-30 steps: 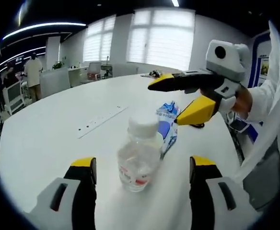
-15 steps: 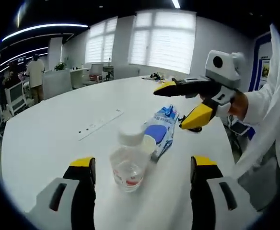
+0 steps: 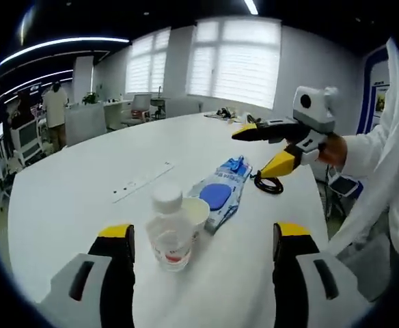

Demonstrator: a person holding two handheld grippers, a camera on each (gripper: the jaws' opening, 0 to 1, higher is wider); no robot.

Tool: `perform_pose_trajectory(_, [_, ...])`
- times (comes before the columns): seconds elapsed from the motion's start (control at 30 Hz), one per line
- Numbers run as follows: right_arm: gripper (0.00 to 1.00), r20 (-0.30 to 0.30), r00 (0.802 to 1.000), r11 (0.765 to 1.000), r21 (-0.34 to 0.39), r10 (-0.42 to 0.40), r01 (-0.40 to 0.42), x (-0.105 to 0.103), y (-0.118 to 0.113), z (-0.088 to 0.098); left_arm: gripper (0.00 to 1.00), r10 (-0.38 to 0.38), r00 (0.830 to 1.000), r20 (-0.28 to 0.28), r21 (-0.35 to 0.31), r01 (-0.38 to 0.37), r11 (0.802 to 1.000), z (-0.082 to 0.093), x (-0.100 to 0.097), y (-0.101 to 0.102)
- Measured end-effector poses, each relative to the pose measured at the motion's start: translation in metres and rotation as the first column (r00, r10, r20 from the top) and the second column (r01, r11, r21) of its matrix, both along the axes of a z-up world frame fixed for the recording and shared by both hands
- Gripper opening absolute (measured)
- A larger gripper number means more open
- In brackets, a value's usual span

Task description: Arrange the tabletop items into an orderly group along one side of the table until the central work area is clear of visible clutter.

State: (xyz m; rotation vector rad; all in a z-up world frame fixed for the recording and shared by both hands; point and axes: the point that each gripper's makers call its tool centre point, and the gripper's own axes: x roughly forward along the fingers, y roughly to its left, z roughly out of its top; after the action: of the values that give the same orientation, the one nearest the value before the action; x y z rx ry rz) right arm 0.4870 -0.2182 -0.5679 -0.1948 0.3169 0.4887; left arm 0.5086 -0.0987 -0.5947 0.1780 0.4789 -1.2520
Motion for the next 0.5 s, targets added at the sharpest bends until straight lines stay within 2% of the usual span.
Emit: perform_pose_trajectory(0.5, [0.65, 0.002, 0.999, 0.999, -0.018, -0.05, 0.05, -0.047, -0.046, 0.011, 0.88, 0.03, 0.999, 0.03, -0.012, -0.029, 1.0, 0.024, -0.038, -0.003])
